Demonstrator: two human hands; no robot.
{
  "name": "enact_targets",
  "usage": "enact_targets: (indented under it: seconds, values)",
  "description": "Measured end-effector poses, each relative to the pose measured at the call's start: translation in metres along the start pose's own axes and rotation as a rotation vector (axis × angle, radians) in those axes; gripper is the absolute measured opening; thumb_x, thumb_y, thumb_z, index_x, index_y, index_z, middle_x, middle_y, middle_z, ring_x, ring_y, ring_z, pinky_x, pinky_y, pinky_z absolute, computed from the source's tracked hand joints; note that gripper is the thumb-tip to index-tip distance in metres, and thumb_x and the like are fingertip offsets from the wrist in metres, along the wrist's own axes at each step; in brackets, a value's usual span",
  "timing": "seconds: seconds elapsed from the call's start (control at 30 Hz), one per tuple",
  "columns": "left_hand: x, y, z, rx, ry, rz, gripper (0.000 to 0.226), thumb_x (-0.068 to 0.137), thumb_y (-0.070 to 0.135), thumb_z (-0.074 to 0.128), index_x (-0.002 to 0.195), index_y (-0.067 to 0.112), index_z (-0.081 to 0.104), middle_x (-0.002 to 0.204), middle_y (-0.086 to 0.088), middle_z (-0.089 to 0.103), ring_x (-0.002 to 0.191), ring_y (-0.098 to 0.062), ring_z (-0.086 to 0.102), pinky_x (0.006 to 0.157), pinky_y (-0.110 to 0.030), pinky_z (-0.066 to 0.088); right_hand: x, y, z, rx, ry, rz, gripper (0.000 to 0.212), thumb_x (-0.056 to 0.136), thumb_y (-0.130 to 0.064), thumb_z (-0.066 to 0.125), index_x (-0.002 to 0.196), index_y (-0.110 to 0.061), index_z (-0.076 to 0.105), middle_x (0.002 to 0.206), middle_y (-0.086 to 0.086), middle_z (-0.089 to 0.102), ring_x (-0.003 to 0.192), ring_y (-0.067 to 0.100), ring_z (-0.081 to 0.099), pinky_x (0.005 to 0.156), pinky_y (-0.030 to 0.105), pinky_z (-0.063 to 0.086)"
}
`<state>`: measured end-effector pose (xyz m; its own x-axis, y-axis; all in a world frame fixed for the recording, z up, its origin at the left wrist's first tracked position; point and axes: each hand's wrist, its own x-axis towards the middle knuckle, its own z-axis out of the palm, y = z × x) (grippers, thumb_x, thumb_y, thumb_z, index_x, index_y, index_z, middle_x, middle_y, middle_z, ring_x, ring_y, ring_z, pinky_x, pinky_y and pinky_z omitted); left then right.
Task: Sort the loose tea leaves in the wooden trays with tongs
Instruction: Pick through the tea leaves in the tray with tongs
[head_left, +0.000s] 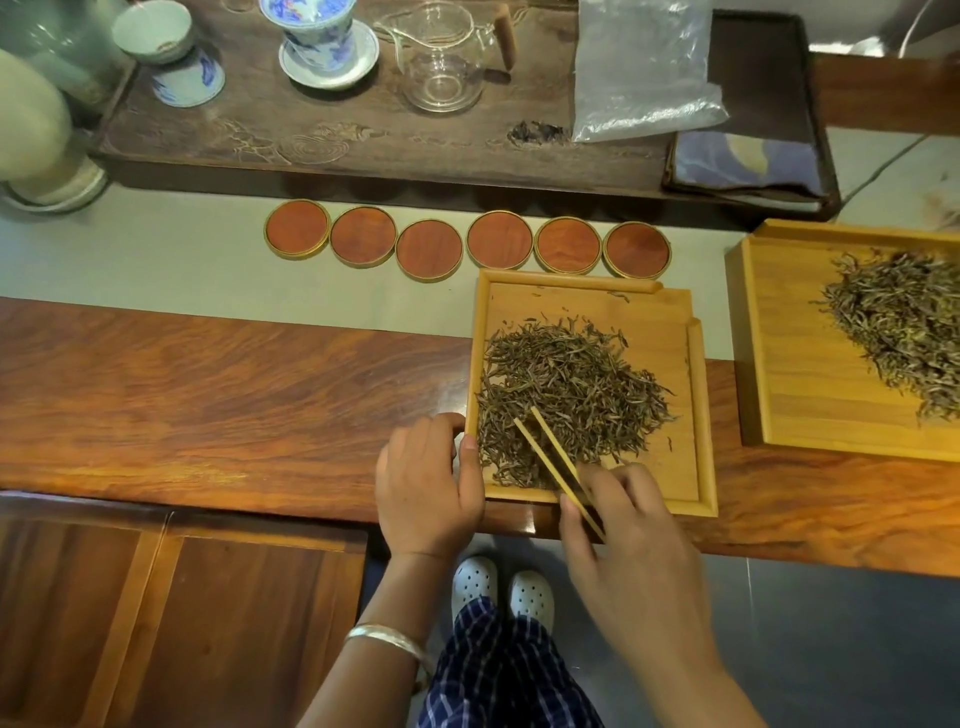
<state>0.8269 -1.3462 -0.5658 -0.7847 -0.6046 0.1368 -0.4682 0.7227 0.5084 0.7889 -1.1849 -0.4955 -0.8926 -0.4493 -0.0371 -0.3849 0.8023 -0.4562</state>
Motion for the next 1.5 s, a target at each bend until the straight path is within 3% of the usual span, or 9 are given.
enact_targets:
  seconds: [0.23,0.37,0.47,0.53,0.73,1.03,1.2,1.3,1.5]
  values:
    - [-0.001,-0.003,0.001,-0.01,0.004,0.003,0.002,0.087,0.023,0.054,0.086,0.022,0.052,0.073,0.007,0.046,0.07,-0.01,0.032,0.065,-0.026,0.017,0.003,0.008,0.002,-0.009,-0.004,-0.013,0.022,0.087,-0.024,0.06,0.107,-0.013,0.062,0.093,0.0,0.053,0.068,0.017,0.058,0.046,0.032,0.052]
    - [0.0,-0.003,0.001,-0.016,0.017,0.031,0.007,0.087,0.024,0.051,0.084,0.026,0.045,0.073,0.012,0.037,0.069,-0.014,0.036,0.064,-0.027,0.015,-0.003,0.019,-0.004,0.017,0.041,0.035,0.021,0.086,-0.024,0.062,0.105,-0.014,0.061,0.094,0.0,0.054,0.068,0.018,0.058,0.046,0.025,0.045]
    - [-0.001,-0.005,0.003,-0.006,0.023,0.03,0.005,0.087,0.024,0.052,0.085,0.024,0.047,0.071,0.006,0.045,0.069,-0.018,0.04,0.064,-0.027,0.016,0.005,0.023,-0.007,0.018,0.113,0.03,0.02,0.087,-0.023,0.061,0.104,-0.013,0.062,0.094,0.0,0.054,0.066,0.015,0.055,0.049,0.015,0.036]
    - [-0.002,-0.005,0.003,-0.009,0.025,0.032,0.004,0.088,0.025,0.051,0.085,0.024,0.047,0.072,0.004,0.048,0.069,-0.019,0.041,0.065,-0.027,0.018,0.01,0.025,-0.007,-0.014,0.126,0.019,0.019,0.086,-0.019,0.063,0.103,-0.01,0.064,0.092,0.004,0.055,0.063,0.018,0.055,0.047,0.017,0.037]
    - [-0.001,-0.005,0.002,-0.027,0.01,0.034,0.005,0.089,0.031,0.043,0.086,0.03,0.039,0.073,0.012,0.037,0.07,-0.013,0.036,0.066,-0.026,0.018,-0.006,0.039,-0.012,-0.093,0.152,0.068,0.024,0.085,-0.02,0.063,0.105,-0.008,0.065,0.091,0.006,0.055,0.059,0.021,0.055,0.046,0.022,0.041]
    - [0.0,-0.006,0.0,-0.086,0.056,0.081,0.013,0.089,0.029,0.047,0.08,0.032,0.038,0.067,0.024,0.023,0.065,-0.02,0.041,0.062,-0.029,0.028,0.011,0.039,-0.005,-0.063,0.154,0.069,0.02,0.086,-0.018,0.065,0.104,-0.008,0.065,0.091,0.007,0.056,0.062,0.021,0.057,0.045,0.025,0.044]
    - [0.001,-0.006,-0.003,-0.138,0.02,0.079,0.014,0.09,0.029,0.048,0.081,0.033,0.037,0.068,0.027,0.03,0.068,-0.012,0.035,0.063,-0.029,0.029,-0.013,0.055,-0.012,-0.033,0.151,0.129,0.022,0.087,-0.022,0.062,0.106,-0.011,0.064,0.092,0.002,0.054,0.067,0.017,0.055,0.049,0.019,0.04]
    - [0.003,-0.006,-0.004,-0.115,-0.041,0.061,0.018,0.091,0.031,0.046,0.077,0.028,0.036,0.067,0.022,0.032,0.068,-0.018,0.04,0.062,-0.032,0.031,-0.009,0.058,-0.016,-0.03,0.224,0.163,0.021,0.086,-0.02,0.064,0.103,-0.009,0.064,0.087,0.003,0.051,0.064,0.01,0.044,0.05,0.007,0.024]
    - [0.003,-0.005,-0.006,-0.114,-0.102,0.012,0.013,0.092,0.028,0.046,0.081,0.021,0.048,0.072,0.009,0.045,0.074,-0.022,0.046,0.066,-0.036,0.037,0.0,0.062,-0.016,-0.047,0.188,0.202,0.021,0.087,-0.02,0.063,0.104,-0.007,0.063,0.087,0.006,0.051,0.061,0.014,0.044,0.044,0.013,0.024]
